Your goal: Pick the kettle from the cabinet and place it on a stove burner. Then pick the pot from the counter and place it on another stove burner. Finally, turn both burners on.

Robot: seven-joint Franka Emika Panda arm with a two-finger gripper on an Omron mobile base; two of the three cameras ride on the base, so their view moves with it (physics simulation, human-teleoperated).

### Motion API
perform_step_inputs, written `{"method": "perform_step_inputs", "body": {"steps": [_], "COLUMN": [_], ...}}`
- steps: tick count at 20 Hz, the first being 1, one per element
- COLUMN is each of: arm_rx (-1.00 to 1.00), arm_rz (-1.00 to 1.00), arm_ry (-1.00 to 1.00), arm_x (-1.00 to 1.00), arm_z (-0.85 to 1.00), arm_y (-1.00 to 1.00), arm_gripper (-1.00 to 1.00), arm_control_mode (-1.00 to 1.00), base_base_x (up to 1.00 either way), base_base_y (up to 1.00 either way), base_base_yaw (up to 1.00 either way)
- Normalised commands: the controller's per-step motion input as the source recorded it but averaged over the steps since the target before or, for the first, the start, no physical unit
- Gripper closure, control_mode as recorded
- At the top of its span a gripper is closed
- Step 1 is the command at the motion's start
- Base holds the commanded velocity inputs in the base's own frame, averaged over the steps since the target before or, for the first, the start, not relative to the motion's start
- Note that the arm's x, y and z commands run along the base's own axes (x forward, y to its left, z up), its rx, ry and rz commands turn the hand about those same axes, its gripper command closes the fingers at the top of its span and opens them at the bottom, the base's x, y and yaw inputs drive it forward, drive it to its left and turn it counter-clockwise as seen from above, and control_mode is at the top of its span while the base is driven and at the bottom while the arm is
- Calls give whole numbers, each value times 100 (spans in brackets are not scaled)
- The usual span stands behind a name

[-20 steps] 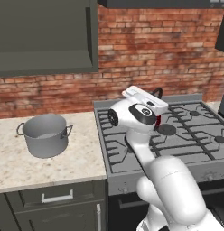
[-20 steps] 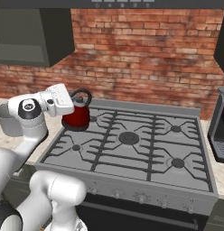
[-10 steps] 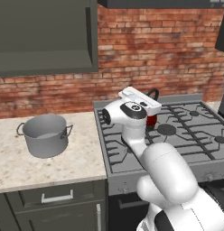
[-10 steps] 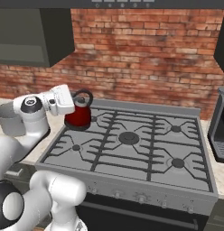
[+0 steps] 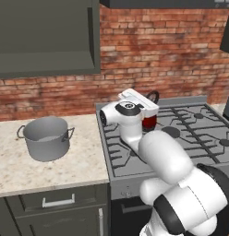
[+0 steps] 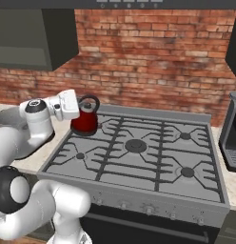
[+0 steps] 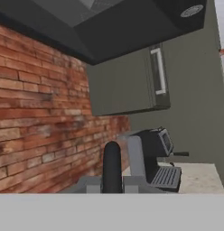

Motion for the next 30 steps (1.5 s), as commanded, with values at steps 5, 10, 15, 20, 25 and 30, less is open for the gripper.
{"method": "perform_step_inputs", "body": {"steps": [5, 10, 15, 20, 25, 30], "arm_rx": [-2, -3, -3, -2, -1, -1], "arm_rz": [-7, -7, -7, -6, -6, -6], "arm_ry": [-1, -2, -1, 0, 0, 0], "arm_x": [29, 28, 27, 27, 27, 26], "arm_z": [-10, -8, -10, -7, -9, -10], "arm_y": [8, 6, 5, 5, 4, 5], "arm_gripper": [100, 100, 100, 100, 100, 100], "arm_control_mode": [-100, -100, -100, -100, -100, -100], "base_base_x": [0, 0, 0, 0, 0, 0], "base_base_y": [0, 0, 0, 0, 0, 0], "base_base_yaw": [0, 0, 0, 0, 0, 0]}}
